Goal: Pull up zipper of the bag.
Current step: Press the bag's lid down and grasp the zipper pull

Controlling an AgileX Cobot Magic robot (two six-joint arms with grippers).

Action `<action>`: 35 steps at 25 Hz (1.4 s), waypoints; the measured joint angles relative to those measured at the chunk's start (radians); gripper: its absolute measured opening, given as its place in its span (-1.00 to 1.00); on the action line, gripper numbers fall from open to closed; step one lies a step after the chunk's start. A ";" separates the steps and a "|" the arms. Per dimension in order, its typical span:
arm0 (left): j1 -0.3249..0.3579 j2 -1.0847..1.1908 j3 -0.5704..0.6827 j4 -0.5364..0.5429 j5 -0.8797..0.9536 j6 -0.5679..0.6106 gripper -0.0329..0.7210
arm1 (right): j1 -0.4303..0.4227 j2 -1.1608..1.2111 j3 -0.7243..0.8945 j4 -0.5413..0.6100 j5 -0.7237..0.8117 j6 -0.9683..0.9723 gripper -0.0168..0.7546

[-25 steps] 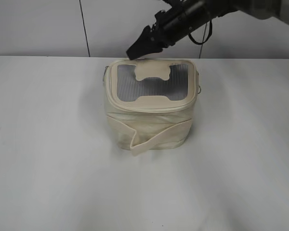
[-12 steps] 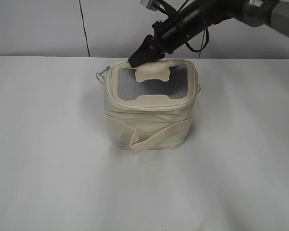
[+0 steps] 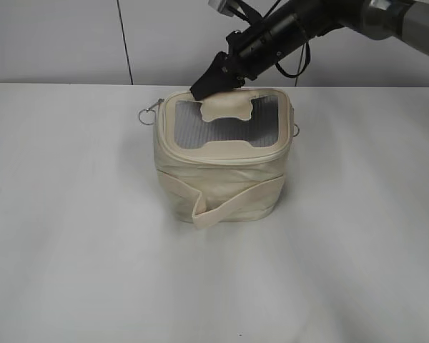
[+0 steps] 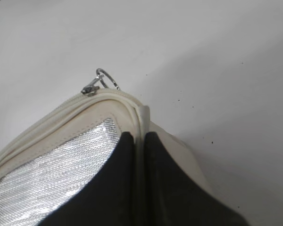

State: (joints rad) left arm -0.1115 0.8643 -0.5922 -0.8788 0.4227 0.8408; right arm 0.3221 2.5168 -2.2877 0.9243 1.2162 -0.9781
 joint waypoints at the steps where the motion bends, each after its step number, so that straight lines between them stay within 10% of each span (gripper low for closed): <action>1: 0.000 0.053 -0.012 -0.091 0.011 0.091 0.04 | 0.001 0.000 0.000 0.001 0.000 0.001 -0.84; 10: 0.145 0.497 -0.250 -0.580 0.306 0.584 0.05 | 0.001 0.000 0.000 0.005 0.000 0.006 -0.85; 20: 0.186 0.935 -0.509 -0.636 0.529 0.856 0.05 | 0.001 0.000 0.000 0.008 0.000 0.018 -0.85; 27: 0.058 1.045 -0.536 -0.591 0.387 1.175 0.05 | 0.001 0.000 0.000 0.009 0.000 0.024 -0.85; 35: -0.036 1.096 -0.536 -0.549 0.322 1.262 0.07 | 0.001 0.000 0.000 0.009 0.000 0.028 -0.85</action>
State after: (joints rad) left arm -0.1474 1.9605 -1.1282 -1.4280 0.7446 2.1028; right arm 0.3230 2.5168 -2.2877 0.9330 1.2166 -0.9500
